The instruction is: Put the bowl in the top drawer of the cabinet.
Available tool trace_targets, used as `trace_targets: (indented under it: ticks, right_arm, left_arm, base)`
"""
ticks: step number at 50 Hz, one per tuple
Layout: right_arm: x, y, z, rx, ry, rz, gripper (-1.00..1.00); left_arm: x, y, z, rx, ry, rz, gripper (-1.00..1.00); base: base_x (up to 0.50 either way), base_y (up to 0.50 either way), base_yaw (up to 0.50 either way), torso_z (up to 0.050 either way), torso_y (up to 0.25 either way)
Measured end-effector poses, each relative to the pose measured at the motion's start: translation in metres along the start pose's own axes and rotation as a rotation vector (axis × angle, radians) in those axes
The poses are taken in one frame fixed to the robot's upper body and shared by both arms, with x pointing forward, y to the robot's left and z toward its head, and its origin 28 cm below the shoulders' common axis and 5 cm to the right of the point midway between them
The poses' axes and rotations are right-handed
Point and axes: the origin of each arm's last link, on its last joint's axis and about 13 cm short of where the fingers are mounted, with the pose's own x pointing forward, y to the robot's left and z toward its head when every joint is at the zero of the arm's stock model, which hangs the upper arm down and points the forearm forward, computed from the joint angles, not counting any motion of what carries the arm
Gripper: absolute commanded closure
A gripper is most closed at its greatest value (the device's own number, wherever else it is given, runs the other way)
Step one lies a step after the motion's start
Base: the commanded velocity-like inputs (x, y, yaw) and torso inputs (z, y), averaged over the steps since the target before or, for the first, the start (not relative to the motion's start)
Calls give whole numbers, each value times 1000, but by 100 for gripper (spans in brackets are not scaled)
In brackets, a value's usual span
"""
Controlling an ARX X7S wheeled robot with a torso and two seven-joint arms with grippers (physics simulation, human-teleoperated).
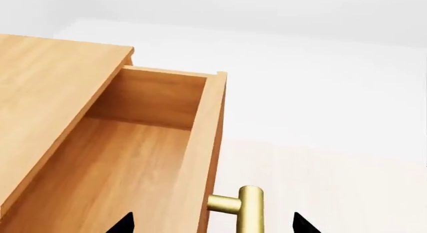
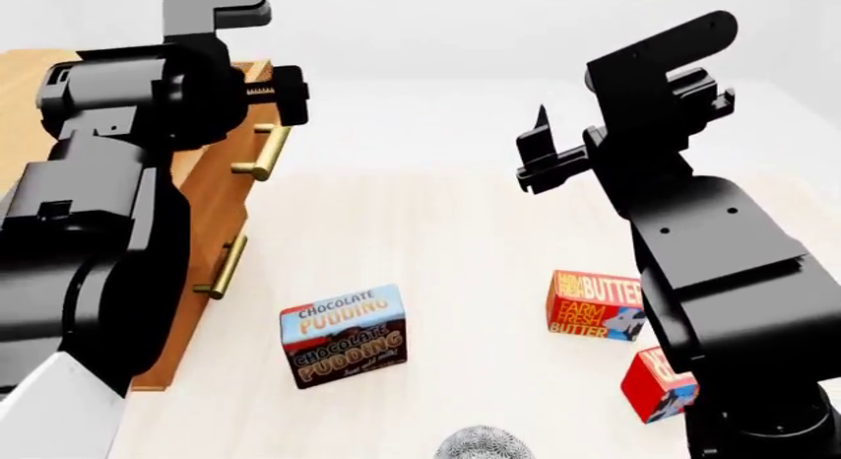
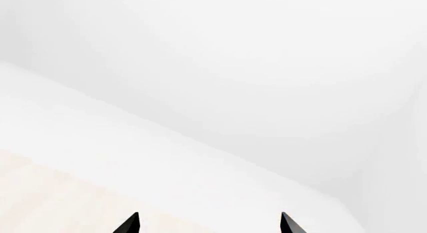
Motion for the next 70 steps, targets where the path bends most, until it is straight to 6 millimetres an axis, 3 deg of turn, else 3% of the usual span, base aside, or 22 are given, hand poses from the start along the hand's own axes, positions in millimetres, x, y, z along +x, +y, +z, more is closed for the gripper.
trace_targets:
  ticks: [14,35,70]
  right_arm:
    - [0,1,-4,3,7,5,-100]
    - [-1,1,-7,6,11,10,-100]
    - [-5,-1,-6,10,8,11,-100]
  left_arm:
    - [3,-7,-10,-37,48,-28,-100]
    - [0,-13,-9,-70,74,-76,-100]
    - [-8,-48,-8,-46,96,-204,-100]
  base:
    - [0,0,0,0,0]
    - [0,0,0,0,0]
    - [0,0,0,0,0]
